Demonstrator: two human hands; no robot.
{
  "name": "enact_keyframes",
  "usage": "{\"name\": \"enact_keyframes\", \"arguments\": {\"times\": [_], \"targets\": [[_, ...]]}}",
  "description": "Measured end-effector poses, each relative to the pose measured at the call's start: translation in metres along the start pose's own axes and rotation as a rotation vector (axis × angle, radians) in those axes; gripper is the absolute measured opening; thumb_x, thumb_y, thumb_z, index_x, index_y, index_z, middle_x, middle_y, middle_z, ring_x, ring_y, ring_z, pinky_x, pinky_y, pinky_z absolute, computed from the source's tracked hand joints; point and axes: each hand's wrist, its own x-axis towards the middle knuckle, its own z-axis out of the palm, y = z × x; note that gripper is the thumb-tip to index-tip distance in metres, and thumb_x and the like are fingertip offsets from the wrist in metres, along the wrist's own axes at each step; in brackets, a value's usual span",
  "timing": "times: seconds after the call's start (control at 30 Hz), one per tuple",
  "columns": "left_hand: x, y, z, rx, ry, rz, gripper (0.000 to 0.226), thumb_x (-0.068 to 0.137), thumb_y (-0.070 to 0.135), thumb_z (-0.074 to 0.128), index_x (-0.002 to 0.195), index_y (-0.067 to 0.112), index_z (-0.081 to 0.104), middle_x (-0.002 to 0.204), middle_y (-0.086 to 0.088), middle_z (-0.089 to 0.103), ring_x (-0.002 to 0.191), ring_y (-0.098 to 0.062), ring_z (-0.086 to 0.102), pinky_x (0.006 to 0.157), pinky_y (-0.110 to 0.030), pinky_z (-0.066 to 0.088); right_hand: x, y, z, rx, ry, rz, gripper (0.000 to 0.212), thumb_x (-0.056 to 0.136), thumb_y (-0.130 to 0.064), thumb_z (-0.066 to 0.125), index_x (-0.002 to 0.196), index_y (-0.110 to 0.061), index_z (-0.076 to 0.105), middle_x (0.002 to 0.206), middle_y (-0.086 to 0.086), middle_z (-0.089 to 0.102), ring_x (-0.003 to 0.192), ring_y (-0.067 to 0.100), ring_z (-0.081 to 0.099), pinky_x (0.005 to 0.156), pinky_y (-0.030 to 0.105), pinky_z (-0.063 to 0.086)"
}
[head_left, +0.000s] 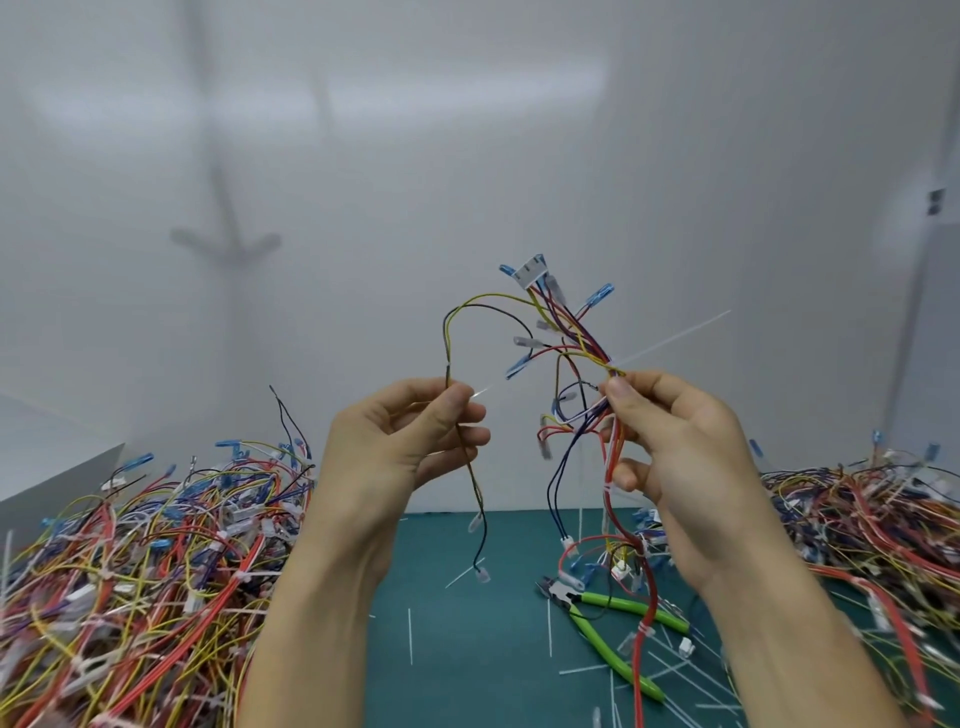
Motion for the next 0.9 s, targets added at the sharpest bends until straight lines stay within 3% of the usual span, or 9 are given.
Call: {"name": "enact_keyframes", "arguments": {"times": [0.17,0.23,0.3,0.43,0.5,0.6,0.67,0.73,0.9], "targets": [[0.002,-0.007,-0.004,0.126,-0.003,-0.015,0.013,0.079,0.025,0.074,0.084,0.013,0.075,0.079,-0.008,0.076,0.069,-0.021,0.073,0.063,-0.025,0.058,0.000,0.001,0.001,0.005,-0.017,0.005,0.010,0.097,-0.019,0.062,0.092,-0.015,0.069,0.072,-0.004,0.061,0.049,0.004,0.048,0.042,0.016,0.039],[0.004,-0.014,-0.005,0.287,0.038,-0.049,0.009,0.086,0.019,0.073,0.092,0.013,0.071,0.080,-0.007,0.076,0.073,-0.022,0.074,0.071,-0.035,0.061,-0.001,0.000,0.001,0.031,-0.034,0.002,0.010,0.096,-0.019,0.062,0.091,-0.015,0.070,0.073,-0.003,0.062,0.052,0.006,0.048,0.042,0.017,0.040],[0.005,-0.020,-0.005,0.542,0.097,-0.064,0.024,0.084,0.023,0.076,0.104,0.015,0.066,0.089,-0.001,0.075,0.084,-0.022,0.072,0.085,-0.046,0.058,-0.001,-0.001,0.002,0.052,-0.056,-0.002,0.009,0.096,-0.019,0.062,0.093,-0.014,0.069,0.077,-0.001,0.061,0.056,0.007,0.050,0.043,0.018,0.041],[0.003,-0.015,0.006,0.762,0.145,0.097,0.065,0.073,0.025,0.083,0.128,0.026,0.048,0.121,0.007,0.057,0.108,-0.012,0.057,0.095,-0.037,0.048,-0.001,0.001,0.003,0.072,-0.082,-0.029,0.010,0.098,-0.016,0.059,0.098,-0.014,0.069,0.075,-0.005,0.064,0.065,0.005,0.056,0.047,0.019,0.045],[-0.002,-0.008,0.017,0.693,0.236,0.261,0.053,0.074,0.022,0.081,0.117,0.030,0.051,0.114,0.007,0.057,0.100,-0.009,0.057,0.088,-0.031,0.049,0.000,0.003,0.004,0.083,-0.106,-0.045,0.012,0.099,-0.011,0.057,0.099,-0.014,0.069,0.077,-0.005,0.066,0.070,0.006,0.057,0.049,0.019,0.048],[-0.011,0.003,0.034,0.609,0.371,0.445,0.024,0.078,0.025,0.076,0.087,0.030,0.054,0.079,0.010,0.063,0.070,-0.003,0.059,0.066,-0.017,0.047,-0.001,0.006,0.008,0.109,-0.158,-0.059,0.018,0.099,-0.004,0.055,0.097,-0.015,0.069,0.079,-0.005,0.068,0.071,0.006,0.061,0.055,0.020,0.052],[-0.016,0.005,0.044,0.562,0.272,0.388,0.018,0.079,0.034,0.077,0.080,0.027,0.060,0.068,0.013,0.067,0.061,-0.001,0.063,0.062,-0.018,0.050,-0.003,0.008,0.013,0.117,-0.193,-0.066,0.019,0.099,-0.001,0.054,0.099,-0.013,0.068,0.087,0.000,0.071,0.070,0.010,0.067,0.062,0.022,0.055],[-0.018,0.001,0.049,0.615,0.173,0.335,0.018,0.077,0.043,0.077,0.079,0.028,0.067,0.068,0.016,0.070,0.063,0.002,0.066,0.063,-0.020,0.052,-0.005,0.011,0.019,0.116,-0.248,-0.085,0.020,0.098,0.004,0.053,0.104,-0.009,0.067,0.099,0.009,0.075,0.085,0.020,0.074,0.073,0.027,0.060],[-0.008,-0.007,0.034,0.557,0.147,0.274,0.004,0.082,0.030,0.077,0.083,0.028,0.073,0.074,0.011,0.071,0.069,-0.008,0.070,0.072,-0.035,0.059,-0.006,0.010,0.019,0.033,-0.404,-0.135,0.042,0.086,0.013,0.050,0.110,-0.012,0.073,0.106,0.004,0.077,0.105,0.015,0.071,0.091,0.023,0.055]]}}
